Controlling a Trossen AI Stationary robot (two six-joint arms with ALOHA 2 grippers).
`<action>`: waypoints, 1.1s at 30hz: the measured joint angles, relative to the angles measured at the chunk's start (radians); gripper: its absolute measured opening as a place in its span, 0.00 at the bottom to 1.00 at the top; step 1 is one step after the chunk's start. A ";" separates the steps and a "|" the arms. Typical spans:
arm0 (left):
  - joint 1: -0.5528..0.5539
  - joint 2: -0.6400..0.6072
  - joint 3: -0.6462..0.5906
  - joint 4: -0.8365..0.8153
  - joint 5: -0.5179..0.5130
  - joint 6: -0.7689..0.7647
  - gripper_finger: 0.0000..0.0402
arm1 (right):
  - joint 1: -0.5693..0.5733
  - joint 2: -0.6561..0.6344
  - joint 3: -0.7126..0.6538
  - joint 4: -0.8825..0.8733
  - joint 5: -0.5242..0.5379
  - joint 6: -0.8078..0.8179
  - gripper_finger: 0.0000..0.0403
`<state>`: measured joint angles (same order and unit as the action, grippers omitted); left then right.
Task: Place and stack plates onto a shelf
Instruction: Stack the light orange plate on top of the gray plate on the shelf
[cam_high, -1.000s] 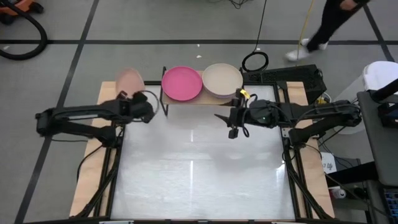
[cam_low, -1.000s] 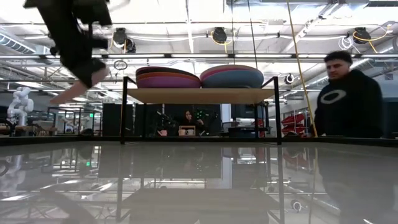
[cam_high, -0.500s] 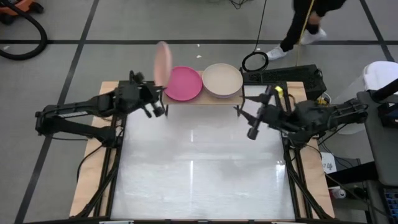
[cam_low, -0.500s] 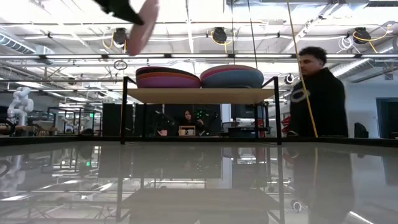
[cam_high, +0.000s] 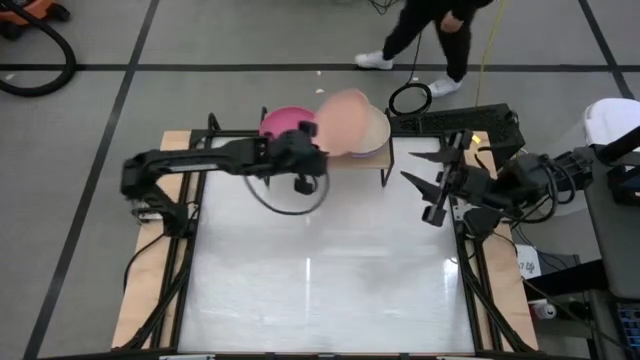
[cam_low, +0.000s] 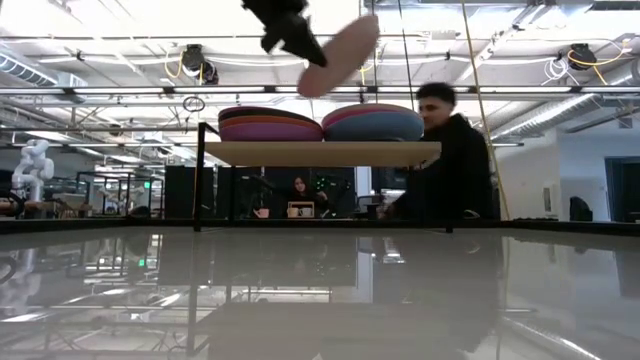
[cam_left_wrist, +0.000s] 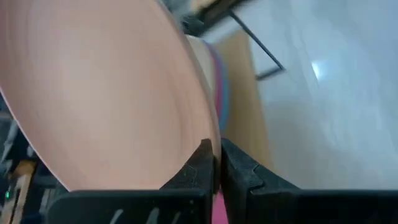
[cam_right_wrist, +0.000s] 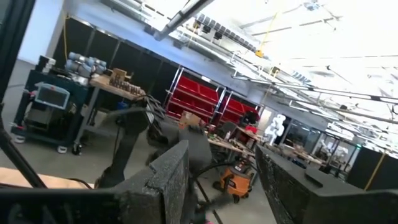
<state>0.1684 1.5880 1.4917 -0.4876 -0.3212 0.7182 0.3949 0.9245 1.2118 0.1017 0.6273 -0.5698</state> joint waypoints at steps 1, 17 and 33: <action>0.000 0.034 0.025 -0.020 0.002 0.023 0.03 | 0.005 -0.003 0.000 0.000 0.000 -0.007 0.42; 0.004 0.205 0.142 -0.066 0.010 0.218 0.12 | 0.052 -0.013 0.000 -0.005 0.001 -0.026 0.42; 0.073 0.205 0.142 0.052 0.013 0.216 0.17 | 0.052 0.001 0.000 -0.009 0.001 -0.026 0.42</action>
<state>0.2410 1.7927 1.6341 -0.4359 -0.3083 0.9338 0.4469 0.9259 1.2118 0.0924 0.6283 -0.5961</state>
